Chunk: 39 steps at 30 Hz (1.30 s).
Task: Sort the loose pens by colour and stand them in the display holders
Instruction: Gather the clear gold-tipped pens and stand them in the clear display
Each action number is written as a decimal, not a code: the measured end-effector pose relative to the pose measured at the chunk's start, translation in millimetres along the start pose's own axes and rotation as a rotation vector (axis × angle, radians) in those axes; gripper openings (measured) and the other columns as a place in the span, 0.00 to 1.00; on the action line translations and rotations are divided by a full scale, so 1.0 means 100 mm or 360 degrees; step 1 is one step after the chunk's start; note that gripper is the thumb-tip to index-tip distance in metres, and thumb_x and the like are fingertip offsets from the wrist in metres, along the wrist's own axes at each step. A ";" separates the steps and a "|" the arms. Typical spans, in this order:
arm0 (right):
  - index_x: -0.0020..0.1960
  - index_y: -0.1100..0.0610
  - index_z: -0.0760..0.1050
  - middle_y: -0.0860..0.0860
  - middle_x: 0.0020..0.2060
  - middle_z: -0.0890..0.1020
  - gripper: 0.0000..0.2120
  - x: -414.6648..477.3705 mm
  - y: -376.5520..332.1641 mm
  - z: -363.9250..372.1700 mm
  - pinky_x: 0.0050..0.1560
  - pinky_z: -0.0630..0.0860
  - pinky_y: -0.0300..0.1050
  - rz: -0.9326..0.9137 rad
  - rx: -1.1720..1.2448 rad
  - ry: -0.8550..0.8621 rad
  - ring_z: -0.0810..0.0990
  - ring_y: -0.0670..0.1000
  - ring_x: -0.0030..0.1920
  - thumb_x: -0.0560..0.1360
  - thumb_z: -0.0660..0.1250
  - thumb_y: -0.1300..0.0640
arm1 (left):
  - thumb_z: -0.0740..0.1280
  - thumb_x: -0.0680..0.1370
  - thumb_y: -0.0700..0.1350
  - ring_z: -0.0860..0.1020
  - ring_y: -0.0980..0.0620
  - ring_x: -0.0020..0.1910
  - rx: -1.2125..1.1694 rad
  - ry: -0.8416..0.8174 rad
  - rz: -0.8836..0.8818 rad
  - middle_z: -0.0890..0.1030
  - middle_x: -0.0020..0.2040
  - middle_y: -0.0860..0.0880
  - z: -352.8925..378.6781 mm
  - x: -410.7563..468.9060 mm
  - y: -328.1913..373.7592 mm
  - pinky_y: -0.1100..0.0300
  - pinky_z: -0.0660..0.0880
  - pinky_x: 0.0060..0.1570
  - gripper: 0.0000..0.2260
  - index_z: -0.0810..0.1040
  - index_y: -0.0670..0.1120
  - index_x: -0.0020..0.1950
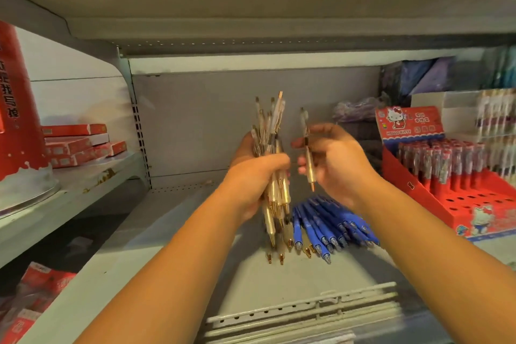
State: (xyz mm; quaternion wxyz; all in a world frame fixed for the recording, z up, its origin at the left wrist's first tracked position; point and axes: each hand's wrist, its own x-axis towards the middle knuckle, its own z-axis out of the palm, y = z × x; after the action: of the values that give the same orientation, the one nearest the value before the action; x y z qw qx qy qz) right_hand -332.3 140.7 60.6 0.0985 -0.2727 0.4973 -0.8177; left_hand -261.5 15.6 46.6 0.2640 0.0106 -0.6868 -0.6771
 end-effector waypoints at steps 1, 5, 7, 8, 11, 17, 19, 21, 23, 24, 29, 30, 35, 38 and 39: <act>0.58 0.60 0.68 0.58 0.38 0.81 0.12 -0.08 -0.05 -0.05 0.25 0.72 0.43 -0.0036 0.0066 0.0022 0.74 0.52 0.26 0.79 0.54 0.72 | 0.71 0.63 0.39 0.78 0.47 0.34 -0.0080 -0.0036 0.0043 0.78 0.38 0.46 0.08 -0.04 0.04 0.54 0.76 0.35 0.21 0.73 0.51 0.54; 0.54 0.58 0.67 0.55 0.35 0.76 0.05 -0.39 -0.30 -0.23 0.21 0.62 0.39 -0.0062 0.0348 -0.0050 0.67 0.48 0.24 0.79 0.56 0.64 | 0.68 0.64 0.35 0.75 0.47 0.31 -0.0402 -0.0254 0.0184 0.76 0.34 0.47 0.40 -0.17 0.16 0.53 0.73 0.32 0.19 0.73 0.48 0.52; 0.49 0.58 0.68 0.53 0.35 0.74 0.03 -0.57 -0.43 -0.34 0.20 0.61 0.37 -0.0065 0.0352 -0.0069 0.65 0.46 0.24 0.80 0.60 0.58 | 0.67 0.65 0.34 0.75 0.48 0.31 -0.0557 -0.0419 0.0207 0.75 0.35 0.47 0.60 -0.24 0.18 0.55 0.73 0.31 0.17 0.72 0.46 0.52; 0.48 0.58 0.68 0.52 0.34 0.74 0.04 -0.65 -0.50 -0.41 0.20 0.61 0.36 -0.0090 0.0328 -0.0056 0.65 0.45 0.24 0.79 0.61 0.58 | 0.68 0.65 0.34 0.75 0.48 0.31 -0.0611 -0.0492 0.0209 0.75 0.36 0.47 0.70 -0.27 0.18 0.55 0.74 0.30 0.17 0.71 0.45 0.52; 0.47 0.59 0.70 0.52 0.33 0.73 0.02 -0.90 -0.74 -0.63 0.20 0.59 0.35 -0.0216 0.0269 0.0027 0.64 0.44 0.24 0.78 0.62 0.60 | 0.67 0.65 0.33 0.75 0.47 0.31 -0.0656 -0.0681 0.0224 0.75 0.35 0.47 1.02 -0.36 0.12 0.54 0.74 0.30 0.18 0.74 0.47 0.53; 0.50 0.58 0.75 0.50 0.31 0.74 0.08 -1.38 -1.09 -1.34 0.19 0.58 0.34 -0.0264 0.0228 0.0188 0.64 0.44 0.23 0.74 0.63 0.55 | 0.68 0.65 0.33 0.73 0.45 0.33 -0.0712 -0.0782 0.0192 0.75 0.38 0.45 1.78 -0.54 -0.01 0.53 0.74 0.31 0.19 0.78 0.50 0.52; 0.51 0.58 0.75 0.50 0.32 0.75 0.09 -1.52 -1.18 -1.62 0.19 0.57 0.34 -0.0283 0.0212 0.0225 0.64 0.44 0.23 0.74 0.63 0.55 | 0.68 0.65 0.34 0.73 0.45 0.35 -0.0665 -0.0815 0.0219 0.74 0.40 0.42 2.08 -0.62 -0.03 0.49 0.72 0.35 0.21 0.78 0.49 0.55; 0.53 0.59 0.75 0.50 0.33 0.75 0.10 -1.63 -1.27 -1.92 0.20 0.58 0.34 -0.0302 0.0186 0.0260 0.64 0.44 0.24 0.74 0.64 0.55 | 0.68 0.66 0.34 0.74 0.45 0.34 -0.0657 -0.0843 0.0256 0.76 0.38 0.44 2.40 -0.70 -0.03 0.49 0.72 0.35 0.19 0.78 0.51 0.53; 0.54 0.60 0.75 0.49 0.33 0.74 0.11 -1.71 -1.39 -2.24 0.19 0.59 0.34 -0.0317 0.0147 0.0285 0.65 0.44 0.25 0.75 0.64 0.56 | 0.67 0.66 0.33 0.76 0.47 0.31 -0.0686 -0.0858 0.0261 0.78 0.36 0.49 2.72 -0.77 0.00 0.53 0.74 0.31 0.20 0.76 0.49 0.54; 0.54 0.60 0.75 0.49 0.33 0.75 0.10 -1.74 -1.44 -2.39 0.19 0.60 0.34 -0.0321 0.0127 0.0292 0.66 0.44 0.25 0.76 0.64 0.56 | 0.67 0.65 0.32 0.76 0.48 0.31 -0.0684 -0.0850 0.0261 0.78 0.35 0.49 2.88 -0.79 0.00 0.55 0.75 0.29 0.20 0.74 0.48 0.55; 0.52 0.61 0.76 0.49 0.32 0.73 0.08 -1.79 -1.67 -3.12 0.19 0.60 0.35 -0.0316 0.0128 0.0291 0.66 0.44 0.24 0.80 0.61 0.59 | 0.67 0.65 0.32 0.75 0.48 0.30 -0.0702 -0.0778 0.0268 0.77 0.36 0.48 3.61 -0.84 -0.06 0.56 0.74 0.28 0.21 0.73 0.45 0.56; 0.52 0.61 0.77 0.49 0.32 0.72 0.08 -1.77 -1.68 -3.20 0.19 0.60 0.35 -0.0310 0.0127 0.0289 0.66 0.44 0.24 0.80 0.61 0.59 | 0.67 0.65 0.32 0.75 0.48 0.31 -0.0720 -0.0771 0.0260 0.77 0.37 0.49 3.68 -0.83 -0.08 0.56 0.74 0.29 0.21 0.73 0.45 0.56; 0.53 0.62 0.78 0.50 0.33 0.73 0.09 -1.56 -1.75 -3.71 0.20 0.63 0.36 -0.0250 0.0148 0.0277 0.68 0.45 0.26 0.80 0.60 0.60 | 0.70 0.64 0.34 0.76 0.48 0.31 -0.0686 -0.0754 0.0207 0.79 0.37 0.49 4.12 -0.66 -0.22 0.55 0.75 0.31 0.24 0.73 0.47 0.58; 0.54 0.62 0.78 0.50 0.33 0.74 0.09 -1.34 -1.74 -3.92 0.21 0.64 0.37 -0.0234 0.0133 0.0236 0.70 0.46 0.26 0.80 0.61 0.60 | 0.71 0.64 0.35 0.76 0.48 0.31 -0.0707 -0.0741 0.0181 0.79 0.38 0.49 4.29 -0.46 -0.30 0.56 0.75 0.31 0.26 0.72 0.48 0.60; 0.54 0.62 0.79 0.50 0.33 0.75 0.09 -1.25 -1.73 -3.99 0.22 0.65 0.37 -0.0231 0.0115 0.0222 0.71 0.46 0.27 0.80 0.61 0.59 | 0.70 0.64 0.34 0.76 0.48 0.31 -0.0698 -0.0724 0.0187 0.79 0.38 0.49 4.34 -0.37 -0.33 0.57 0.75 0.31 0.26 0.73 0.48 0.60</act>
State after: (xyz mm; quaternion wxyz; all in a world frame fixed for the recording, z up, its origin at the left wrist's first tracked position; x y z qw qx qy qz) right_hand -426.0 581.8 25.1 0.0138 -0.2468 0.4521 -0.8570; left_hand -404.0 428.0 27.5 0.1382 -0.2379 -0.5654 -0.7776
